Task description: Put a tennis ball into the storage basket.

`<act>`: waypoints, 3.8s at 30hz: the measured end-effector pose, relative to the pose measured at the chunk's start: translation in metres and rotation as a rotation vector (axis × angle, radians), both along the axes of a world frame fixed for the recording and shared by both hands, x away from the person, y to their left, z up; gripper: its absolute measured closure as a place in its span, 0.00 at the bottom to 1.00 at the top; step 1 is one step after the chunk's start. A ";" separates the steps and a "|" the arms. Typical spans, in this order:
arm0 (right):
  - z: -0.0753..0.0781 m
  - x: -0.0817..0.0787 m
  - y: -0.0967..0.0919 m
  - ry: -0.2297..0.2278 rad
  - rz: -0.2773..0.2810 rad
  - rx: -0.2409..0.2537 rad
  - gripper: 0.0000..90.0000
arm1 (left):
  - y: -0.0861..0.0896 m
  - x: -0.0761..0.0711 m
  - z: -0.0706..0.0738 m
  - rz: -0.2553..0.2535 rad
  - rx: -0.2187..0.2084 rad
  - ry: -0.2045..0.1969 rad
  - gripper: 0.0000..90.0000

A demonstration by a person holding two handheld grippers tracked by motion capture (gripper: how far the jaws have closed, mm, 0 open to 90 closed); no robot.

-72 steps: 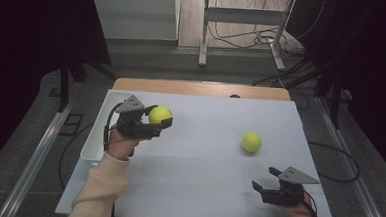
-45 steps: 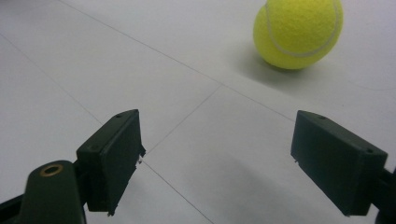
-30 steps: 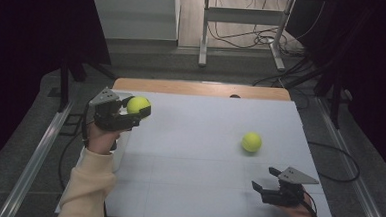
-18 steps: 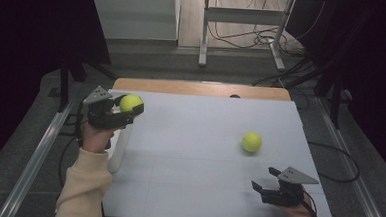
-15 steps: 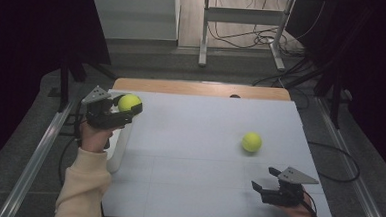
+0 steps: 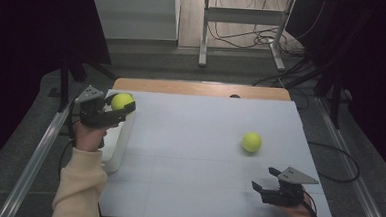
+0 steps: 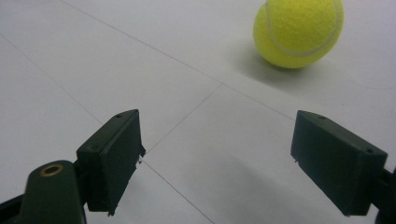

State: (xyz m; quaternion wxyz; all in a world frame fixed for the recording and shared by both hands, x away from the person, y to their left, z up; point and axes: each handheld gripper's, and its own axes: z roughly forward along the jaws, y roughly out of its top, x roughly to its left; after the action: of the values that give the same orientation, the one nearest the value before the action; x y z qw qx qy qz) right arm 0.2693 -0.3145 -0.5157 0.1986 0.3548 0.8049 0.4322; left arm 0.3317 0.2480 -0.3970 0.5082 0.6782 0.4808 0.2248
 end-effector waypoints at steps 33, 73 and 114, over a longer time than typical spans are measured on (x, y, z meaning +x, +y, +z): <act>0.000 0.000 0.000 0.002 0.000 -0.003 0.19 | 0.030 0.006 -0.014 0.103 0.020 0.051 0.29; 0.001 0.000 -0.001 -0.007 0.001 -0.003 0.19 | 0.036 0.063 -0.030 0.145 0.149 0.252 0.29; 0.001 0.000 -0.002 -0.002 0.001 -0.004 0.19 | 0.032 0.089 -0.054 0.155 0.213 0.395 0.28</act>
State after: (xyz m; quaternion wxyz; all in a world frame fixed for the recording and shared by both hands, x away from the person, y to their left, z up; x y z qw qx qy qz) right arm 0.2688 -0.3161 -0.5152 0.1997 0.3536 0.8058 0.4310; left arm 0.4206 0.2803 -0.4510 0.3114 0.7198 0.5950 0.1756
